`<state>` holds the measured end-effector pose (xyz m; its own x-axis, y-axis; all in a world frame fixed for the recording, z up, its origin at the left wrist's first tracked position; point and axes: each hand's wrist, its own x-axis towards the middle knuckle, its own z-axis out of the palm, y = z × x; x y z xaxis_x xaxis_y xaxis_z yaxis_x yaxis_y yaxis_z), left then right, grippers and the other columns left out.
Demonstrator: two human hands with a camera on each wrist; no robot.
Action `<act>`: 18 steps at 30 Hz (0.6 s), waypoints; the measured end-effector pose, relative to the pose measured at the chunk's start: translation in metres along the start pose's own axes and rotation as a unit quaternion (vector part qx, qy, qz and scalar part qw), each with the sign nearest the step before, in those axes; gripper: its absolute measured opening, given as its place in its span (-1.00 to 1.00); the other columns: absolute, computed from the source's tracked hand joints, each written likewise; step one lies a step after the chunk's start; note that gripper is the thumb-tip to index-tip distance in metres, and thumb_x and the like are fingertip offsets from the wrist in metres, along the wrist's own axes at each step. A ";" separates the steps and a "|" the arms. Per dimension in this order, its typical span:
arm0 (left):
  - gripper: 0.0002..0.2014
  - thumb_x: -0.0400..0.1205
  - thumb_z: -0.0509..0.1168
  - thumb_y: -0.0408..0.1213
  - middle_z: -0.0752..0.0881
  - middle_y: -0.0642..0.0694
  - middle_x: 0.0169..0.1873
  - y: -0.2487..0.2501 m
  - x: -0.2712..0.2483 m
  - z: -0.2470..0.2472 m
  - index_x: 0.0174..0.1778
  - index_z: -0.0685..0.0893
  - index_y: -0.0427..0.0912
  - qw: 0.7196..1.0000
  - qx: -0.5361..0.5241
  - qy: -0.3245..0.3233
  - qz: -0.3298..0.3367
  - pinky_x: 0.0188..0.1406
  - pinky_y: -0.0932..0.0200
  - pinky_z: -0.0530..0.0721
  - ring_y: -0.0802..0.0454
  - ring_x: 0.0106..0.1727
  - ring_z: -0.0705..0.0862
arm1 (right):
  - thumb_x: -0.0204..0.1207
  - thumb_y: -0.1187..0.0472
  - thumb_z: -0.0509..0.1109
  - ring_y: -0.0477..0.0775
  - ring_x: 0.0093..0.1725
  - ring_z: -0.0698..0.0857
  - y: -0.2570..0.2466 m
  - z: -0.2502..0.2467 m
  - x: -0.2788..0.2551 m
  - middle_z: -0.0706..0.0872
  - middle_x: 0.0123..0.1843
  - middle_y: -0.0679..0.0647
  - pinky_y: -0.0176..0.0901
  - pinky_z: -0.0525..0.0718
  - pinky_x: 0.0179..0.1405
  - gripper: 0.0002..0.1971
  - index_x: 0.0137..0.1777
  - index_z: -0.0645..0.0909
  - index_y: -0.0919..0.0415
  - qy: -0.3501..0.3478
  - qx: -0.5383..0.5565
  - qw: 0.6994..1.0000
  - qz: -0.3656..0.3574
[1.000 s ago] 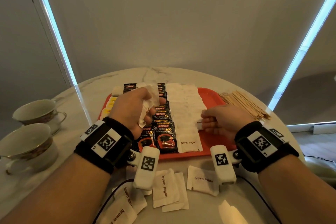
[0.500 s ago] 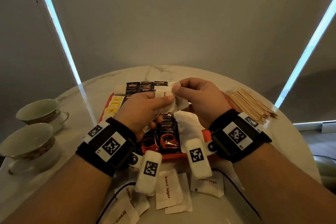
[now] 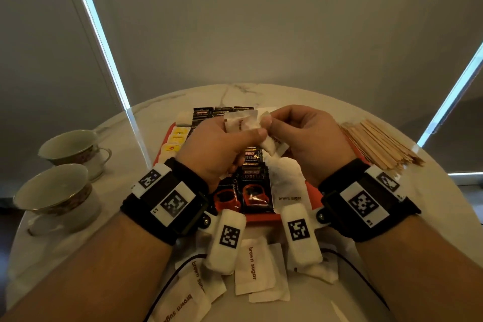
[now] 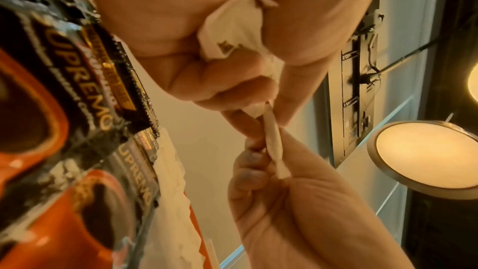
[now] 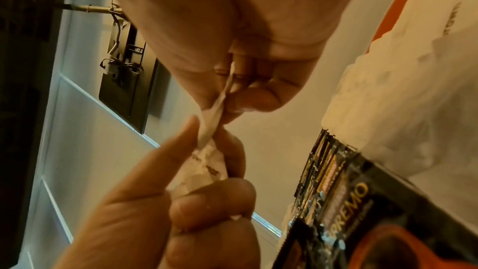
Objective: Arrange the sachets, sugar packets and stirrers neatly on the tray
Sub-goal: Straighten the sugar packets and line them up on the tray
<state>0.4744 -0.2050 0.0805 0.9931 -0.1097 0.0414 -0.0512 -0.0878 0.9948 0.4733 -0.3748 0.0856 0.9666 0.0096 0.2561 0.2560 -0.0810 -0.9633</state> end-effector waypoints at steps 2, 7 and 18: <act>-0.87 0.62 0.54 -0.16 0.62 -0.04 -0.53 -0.002 -0.001 0.001 -0.15 0.81 -0.13 1.000 0.006 0.005 0.016 -0.57 0.21 0.45 0.08 -0.54 0.50 | 0.49 0.17 0.62 0.28 -0.16 0.82 0.000 -0.004 0.001 0.85 -0.12 0.25 0.29 0.82 -0.07 -0.84 -0.06 0.78 0.24 0.008 0.020 1.000 0.008; -0.90 0.63 0.53 -0.19 0.65 0.01 -0.52 -0.004 0.003 -0.001 -0.02 0.83 -0.11 0.997 -0.055 0.050 -0.001 -0.63 0.29 0.45 0.12 -0.53 0.49 | 0.44 0.23 0.64 -0.03 -0.23 0.79 0.000 -0.015 -0.002 0.84 -0.20 0.04 -0.16 0.77 -0.22 -0.77 0.06 0.77 0.26 -0.062 0.014 0.994 0.085; -0.78 0.72 0.38 -0.15 0.84 -0.08 -0.30 0.004 0.004 0.000 0.09 0.74 -0.26 0.991 -0.117 0.045 -0.050 -0.70 0.30 0.37 0.14 -0.53 0.49 | 0.57 0.44 0.46 0.06 -0.34 0.64 0.013 -0.063 -0.013 0.71 -0.26 0.18 -0.07 0.68 -0.30 -0.86 0.10 0.71 0.37 0.074 -0.054 0.971 0.223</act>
<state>0.4784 -0.2059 0.0842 0.9979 -0.0226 -0.0599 0.0625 0.1384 0.9884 0.4638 -0.4387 0.0750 0.9667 -0.1939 -0.1671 -0.1973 -0.1486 -0.9690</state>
